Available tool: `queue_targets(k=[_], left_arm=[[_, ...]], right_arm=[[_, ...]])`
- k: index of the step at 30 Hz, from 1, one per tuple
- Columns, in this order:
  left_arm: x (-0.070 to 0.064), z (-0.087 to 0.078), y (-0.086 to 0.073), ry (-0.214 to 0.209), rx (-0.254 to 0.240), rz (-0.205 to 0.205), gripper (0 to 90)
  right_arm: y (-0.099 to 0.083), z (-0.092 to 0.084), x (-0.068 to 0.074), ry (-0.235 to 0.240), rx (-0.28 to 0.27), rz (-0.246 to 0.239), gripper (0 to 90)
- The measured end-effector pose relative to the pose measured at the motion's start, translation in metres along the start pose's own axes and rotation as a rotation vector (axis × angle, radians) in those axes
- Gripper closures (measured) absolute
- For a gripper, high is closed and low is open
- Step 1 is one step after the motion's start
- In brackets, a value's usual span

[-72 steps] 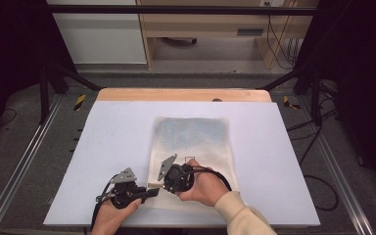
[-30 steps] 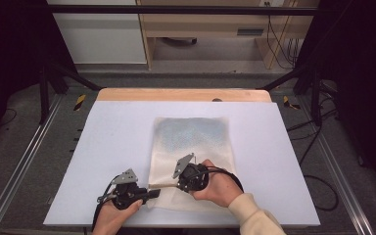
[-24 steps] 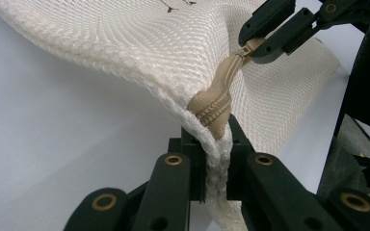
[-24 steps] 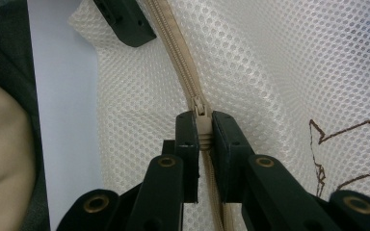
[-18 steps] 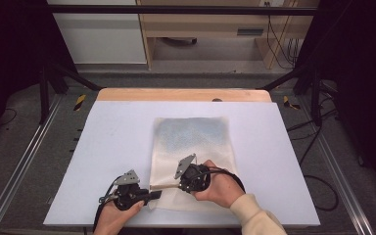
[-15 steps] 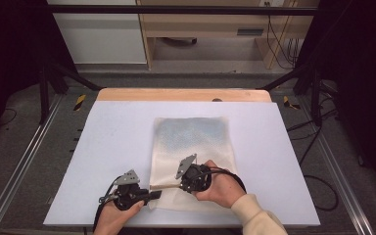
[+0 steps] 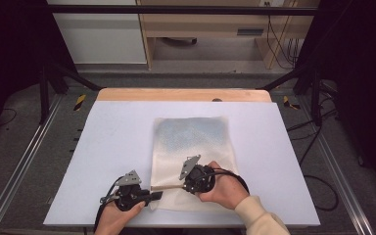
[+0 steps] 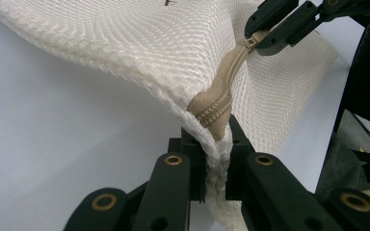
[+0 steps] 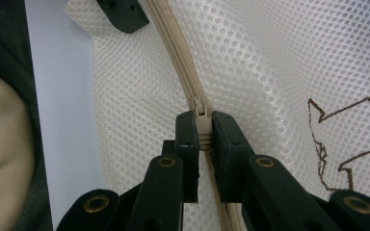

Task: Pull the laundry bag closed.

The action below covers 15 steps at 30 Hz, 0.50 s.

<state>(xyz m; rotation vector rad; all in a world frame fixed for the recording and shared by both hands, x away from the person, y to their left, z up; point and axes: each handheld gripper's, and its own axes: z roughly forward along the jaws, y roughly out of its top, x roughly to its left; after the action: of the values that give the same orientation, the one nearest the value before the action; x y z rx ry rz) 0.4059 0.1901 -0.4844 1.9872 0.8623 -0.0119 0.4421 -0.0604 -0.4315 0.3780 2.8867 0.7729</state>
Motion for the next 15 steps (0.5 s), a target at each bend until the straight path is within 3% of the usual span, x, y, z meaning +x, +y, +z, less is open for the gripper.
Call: queue_targets(k=[15], left_arm=[[-0.0018,0.0013,0.0003,-0.007,0.002,0.006,83.4]], right_arm=[[-0.0070,-0.0074,-0.0005,-0.010,-0.004,0.014,82.2]])
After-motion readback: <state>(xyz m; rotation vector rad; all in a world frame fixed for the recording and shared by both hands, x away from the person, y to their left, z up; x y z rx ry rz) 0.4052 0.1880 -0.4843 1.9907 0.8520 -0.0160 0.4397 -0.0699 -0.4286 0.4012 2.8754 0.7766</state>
